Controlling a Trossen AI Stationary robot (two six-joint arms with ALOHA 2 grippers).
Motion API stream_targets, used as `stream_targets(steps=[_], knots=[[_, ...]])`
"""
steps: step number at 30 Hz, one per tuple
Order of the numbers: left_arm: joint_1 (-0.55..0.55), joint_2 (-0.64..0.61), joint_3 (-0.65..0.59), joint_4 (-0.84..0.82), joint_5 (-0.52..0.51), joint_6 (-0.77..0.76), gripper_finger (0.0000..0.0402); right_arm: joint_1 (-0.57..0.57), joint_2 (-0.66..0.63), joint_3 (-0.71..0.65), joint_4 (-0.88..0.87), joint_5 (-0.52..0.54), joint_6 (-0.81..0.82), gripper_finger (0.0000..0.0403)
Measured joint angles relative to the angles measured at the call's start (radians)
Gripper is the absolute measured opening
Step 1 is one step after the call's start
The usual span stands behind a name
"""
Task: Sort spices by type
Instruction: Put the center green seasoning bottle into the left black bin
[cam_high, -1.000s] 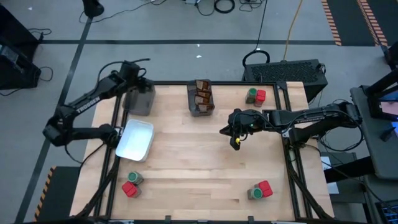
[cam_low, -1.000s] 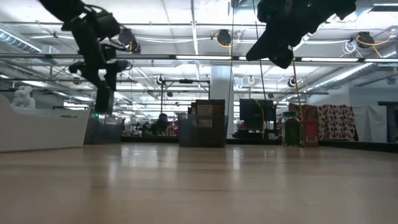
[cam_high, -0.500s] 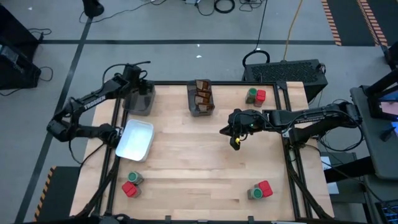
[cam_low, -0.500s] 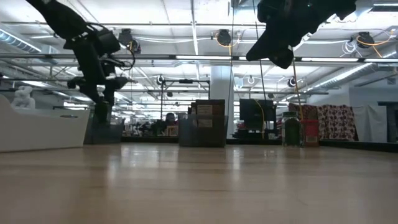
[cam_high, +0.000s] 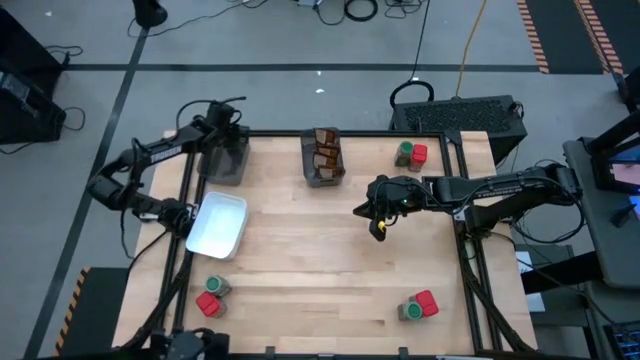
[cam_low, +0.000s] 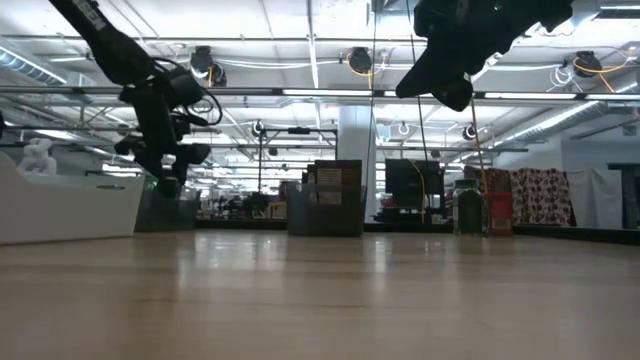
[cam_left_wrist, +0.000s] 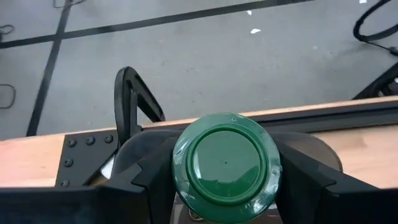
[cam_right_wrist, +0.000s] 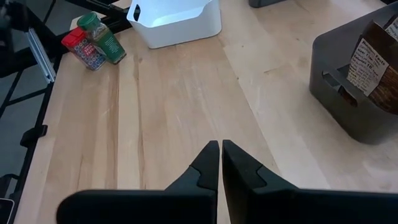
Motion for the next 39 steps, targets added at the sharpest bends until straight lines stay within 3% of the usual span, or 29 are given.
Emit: stream_targets(steps=[23,30,39], knots=[[0.012,0.07,0.003,0.019,-0.081,0.141,0.0213,0.0,0.0,0.0,0.0,0.005,0.017,0.0],[0.013,0.074,-0.001,0.026,-0.065,0.137,0.0272,0.0,0.0,0.0,0.0,0.005,0.017,0.0],[0.011,0.06,-0.001,0.029,-0.062,0.145,0.0281,0.0,0.0,0.0,0.0,0.004,0.025,0.0]])
